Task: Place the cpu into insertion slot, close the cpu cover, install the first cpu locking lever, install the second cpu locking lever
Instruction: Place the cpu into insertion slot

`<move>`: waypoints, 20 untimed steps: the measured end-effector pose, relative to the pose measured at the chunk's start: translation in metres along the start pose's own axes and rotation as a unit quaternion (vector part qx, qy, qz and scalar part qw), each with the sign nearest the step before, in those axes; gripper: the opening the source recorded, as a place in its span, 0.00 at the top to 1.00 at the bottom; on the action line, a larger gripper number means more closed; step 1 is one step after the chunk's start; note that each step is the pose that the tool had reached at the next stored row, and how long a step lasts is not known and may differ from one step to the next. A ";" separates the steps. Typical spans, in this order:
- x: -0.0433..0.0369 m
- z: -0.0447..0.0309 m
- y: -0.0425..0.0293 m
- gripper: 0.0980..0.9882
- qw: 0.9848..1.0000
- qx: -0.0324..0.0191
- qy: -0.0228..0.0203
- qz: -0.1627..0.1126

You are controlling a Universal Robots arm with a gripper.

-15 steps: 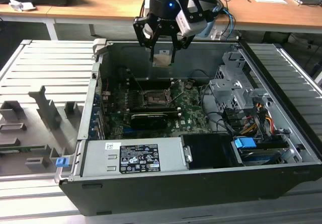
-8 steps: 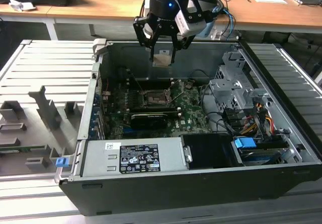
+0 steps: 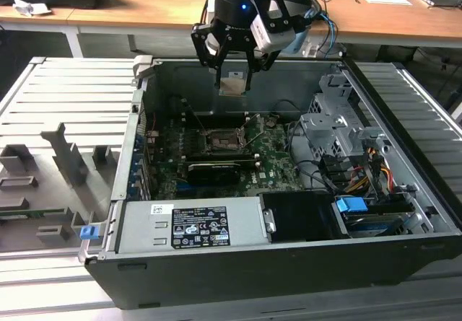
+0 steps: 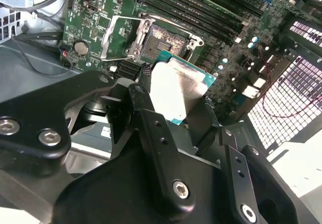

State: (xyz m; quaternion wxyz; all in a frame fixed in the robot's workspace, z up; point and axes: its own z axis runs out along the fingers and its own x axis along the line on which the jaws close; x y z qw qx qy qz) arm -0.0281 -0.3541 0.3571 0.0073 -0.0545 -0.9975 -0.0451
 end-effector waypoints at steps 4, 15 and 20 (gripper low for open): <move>0.0000 0.0000 0.0000 0.52 1.000 0.000 0.000 0.005; 0.0000 0.0002 0.0000 0.52 0.999 -0.001 -0.003 0.038; 0.0000 0.0006 -0.0001 0.52 0.999 -0.001 -0.005 0.054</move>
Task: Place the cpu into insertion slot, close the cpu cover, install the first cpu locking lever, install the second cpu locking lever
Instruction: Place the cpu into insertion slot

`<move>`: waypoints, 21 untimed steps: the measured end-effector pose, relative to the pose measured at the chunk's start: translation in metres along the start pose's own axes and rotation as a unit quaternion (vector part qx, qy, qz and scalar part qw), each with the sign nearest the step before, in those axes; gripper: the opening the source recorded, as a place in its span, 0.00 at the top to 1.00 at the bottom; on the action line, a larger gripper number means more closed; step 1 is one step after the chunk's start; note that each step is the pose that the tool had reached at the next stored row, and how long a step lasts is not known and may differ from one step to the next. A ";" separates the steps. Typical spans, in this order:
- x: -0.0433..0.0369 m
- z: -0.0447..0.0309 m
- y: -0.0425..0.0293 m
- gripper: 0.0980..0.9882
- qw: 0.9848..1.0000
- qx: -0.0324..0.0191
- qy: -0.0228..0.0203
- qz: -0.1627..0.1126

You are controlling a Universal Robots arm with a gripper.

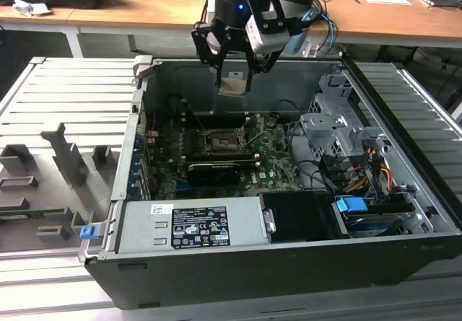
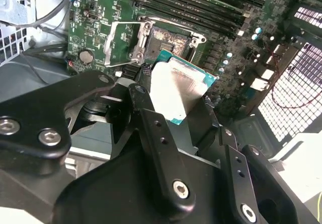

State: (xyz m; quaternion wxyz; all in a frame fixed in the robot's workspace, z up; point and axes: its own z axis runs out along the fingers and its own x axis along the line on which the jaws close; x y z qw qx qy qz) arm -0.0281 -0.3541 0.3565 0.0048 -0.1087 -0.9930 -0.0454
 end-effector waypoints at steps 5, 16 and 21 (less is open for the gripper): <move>-0.0001 0.0032 -0.0003 0.52 1.000 0.000 0.000 0.001; -0.0001 0.0045 -0.0004 0.52 1.000 0.000 -0.001 0.016; -0.0001 0.0049 -0.0004 0.52 1.000 0.000 -0.002 0.026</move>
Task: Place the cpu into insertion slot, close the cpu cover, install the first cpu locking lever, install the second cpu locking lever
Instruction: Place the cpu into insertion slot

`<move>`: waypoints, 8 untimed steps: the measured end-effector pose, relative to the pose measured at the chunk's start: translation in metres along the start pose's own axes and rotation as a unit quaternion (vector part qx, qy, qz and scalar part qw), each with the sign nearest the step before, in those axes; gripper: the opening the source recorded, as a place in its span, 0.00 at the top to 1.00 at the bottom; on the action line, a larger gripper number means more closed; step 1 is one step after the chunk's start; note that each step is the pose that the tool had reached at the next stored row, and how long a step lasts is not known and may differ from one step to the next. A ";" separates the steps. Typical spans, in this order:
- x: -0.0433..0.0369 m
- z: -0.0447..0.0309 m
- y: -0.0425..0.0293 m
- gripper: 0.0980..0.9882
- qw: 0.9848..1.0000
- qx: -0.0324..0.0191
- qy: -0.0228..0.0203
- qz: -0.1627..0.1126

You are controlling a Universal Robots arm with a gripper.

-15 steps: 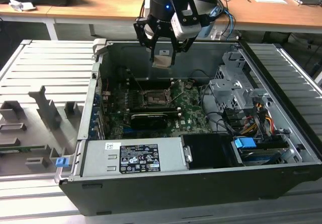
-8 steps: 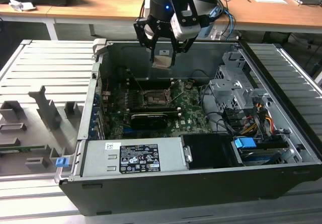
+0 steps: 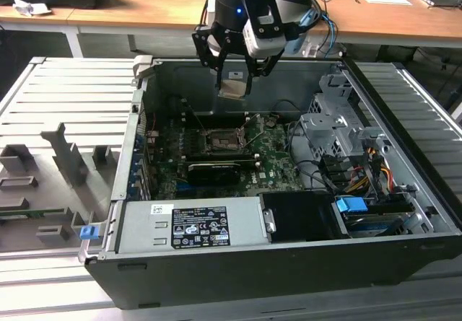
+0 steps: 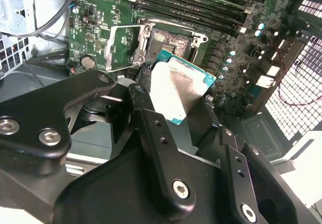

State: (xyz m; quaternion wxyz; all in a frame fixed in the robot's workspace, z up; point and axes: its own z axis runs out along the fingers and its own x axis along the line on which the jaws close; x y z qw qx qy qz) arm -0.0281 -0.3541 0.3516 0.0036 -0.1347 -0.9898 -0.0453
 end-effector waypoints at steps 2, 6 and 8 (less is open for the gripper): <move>0.0000 0.0001 0.0000 0.52 1.000 0.000 0.000 0.002; 0.0000 0.0003 0.0000 0.52 1.000 0.000 -0.001 0.006; 0.0000 0.0004 0.0000 0.52 1.000 0.000 -0.001 0.008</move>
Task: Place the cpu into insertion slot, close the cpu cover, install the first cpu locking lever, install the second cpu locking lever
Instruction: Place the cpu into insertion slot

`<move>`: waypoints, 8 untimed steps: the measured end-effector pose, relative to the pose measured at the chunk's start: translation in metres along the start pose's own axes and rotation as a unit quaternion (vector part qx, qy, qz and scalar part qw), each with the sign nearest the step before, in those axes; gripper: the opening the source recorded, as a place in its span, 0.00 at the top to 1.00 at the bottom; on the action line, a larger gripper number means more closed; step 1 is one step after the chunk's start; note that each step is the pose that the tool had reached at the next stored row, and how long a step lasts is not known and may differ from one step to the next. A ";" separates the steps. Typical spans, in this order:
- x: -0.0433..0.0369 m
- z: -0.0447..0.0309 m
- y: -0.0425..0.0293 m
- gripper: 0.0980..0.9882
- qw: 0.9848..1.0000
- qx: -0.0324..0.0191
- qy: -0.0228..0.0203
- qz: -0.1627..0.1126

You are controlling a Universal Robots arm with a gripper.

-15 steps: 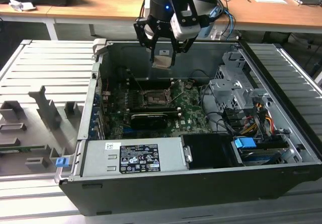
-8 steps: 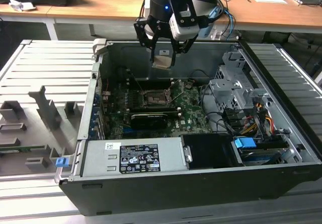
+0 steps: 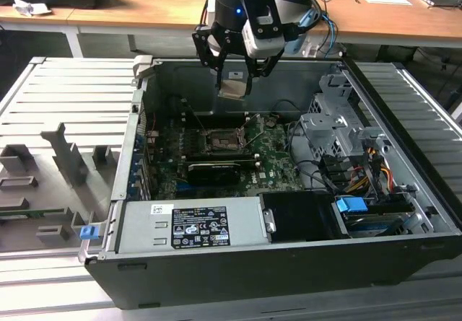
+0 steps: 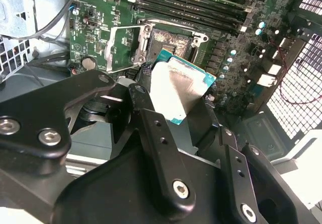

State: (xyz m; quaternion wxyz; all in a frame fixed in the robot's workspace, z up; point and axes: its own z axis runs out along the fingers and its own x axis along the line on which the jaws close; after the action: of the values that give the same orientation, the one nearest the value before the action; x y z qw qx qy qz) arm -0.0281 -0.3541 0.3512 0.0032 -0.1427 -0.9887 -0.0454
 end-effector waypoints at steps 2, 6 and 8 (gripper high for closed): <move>0.0000 0.0001 0.0000 0.52 1.000 0.000 0.000 0.002; 0.0000 0.0002 0.0000 0.52 1.000 0.000 -0.001 0.007; 0.0000 0.0003 0.0000 0.52 1.000 0.000 -0.001 0.009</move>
State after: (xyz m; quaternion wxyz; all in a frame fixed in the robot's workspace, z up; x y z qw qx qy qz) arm -0.0281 -0.3541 0.3509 0.0028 -0.1521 -0.9873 -0.0454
